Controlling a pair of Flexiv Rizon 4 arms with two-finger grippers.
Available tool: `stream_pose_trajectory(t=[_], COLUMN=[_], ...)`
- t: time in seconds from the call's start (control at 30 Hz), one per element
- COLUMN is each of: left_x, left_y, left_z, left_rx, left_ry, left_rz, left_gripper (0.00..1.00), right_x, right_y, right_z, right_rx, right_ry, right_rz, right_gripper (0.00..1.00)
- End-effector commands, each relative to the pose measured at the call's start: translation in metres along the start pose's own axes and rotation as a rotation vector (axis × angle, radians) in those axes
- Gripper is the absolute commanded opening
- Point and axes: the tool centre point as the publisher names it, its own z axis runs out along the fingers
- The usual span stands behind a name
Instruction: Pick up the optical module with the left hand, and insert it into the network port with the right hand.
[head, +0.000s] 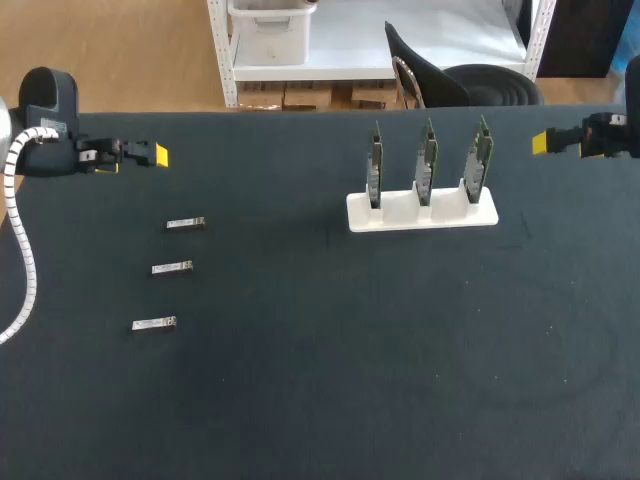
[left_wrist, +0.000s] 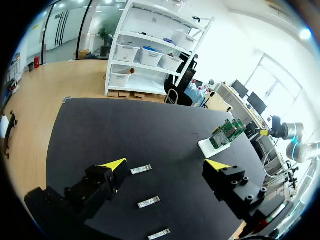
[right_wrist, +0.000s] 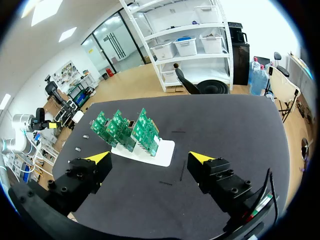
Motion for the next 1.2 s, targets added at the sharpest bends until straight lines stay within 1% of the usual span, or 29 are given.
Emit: stream_pose_trajectory(t=[0.03,0.83,0.87,0.93,1.0,1.03,1.07,1.1,1.13,1.17,1.2], left_x=[-0.001,-0.001,-0.001,-0.004,-0.009,-0.012,-0.015,-0.018,-0.020,-0.021,-0.023], left_y=[-0.001,-0.001,-0.001,0.001,0.003,0.004,0.006,0.007,0.008,0.009,0.012], left_z=[0.000,0.000,0.000,0.000,0.002,0.004,0.007,0.011,0.015,0.020,0.026], left_rx=[-0.006,-0.006,0.011,0.004,-0.018,-0.004,-0.004,-0.021,-0.028,-0.029,-0.051], left_ry=[0.004,0.004,0.011,0.005,0.017,0.023,0.045,0.074,0.098,0.140,0.160], left_rz=[-0.001,-0.001,0.021,0.043,0.116,0.135,0.169,0.212,0.276,0.343,0.397], left_gripper=[1.00,1.00,1.00,1.00,1.00,1.00,1.00,1.00,1.00,1.00,1.00], right_x=[0.001,0.001,0.001,0.001,0.001,0.001,0.001,0.001,0.001,0.001,0.001], right_y=[0.002,0.002,0.002,0.002,0.002,0.002,0.002,0.002,0.002,0.002,0.002], right_z=[-0.002,-0.002,-0.002,-0.002,-0.002,-0.002,-0.002,-0.002,-0.002,-0.002,-0.002], right_rx=[0.009,0.009,0.009,0.009,0.009,0.009,0.009,0.009,0.009,0.009,0.009], right_ry=[-0.001,-0.001,-0.001,-0.001,-0.001,-0.001,-0.001,-0.001,-0.001,-0.001,-0.001], right_rz=[0.001,0.001,0.001,0.001,0.001,0.001,0.001,0.001,0.001,0.001,0.001], right_gripper=[1.00,1.00,1.00,1.00,1.00,1.00,1.00,1.00,1.00,1.00,1.00])
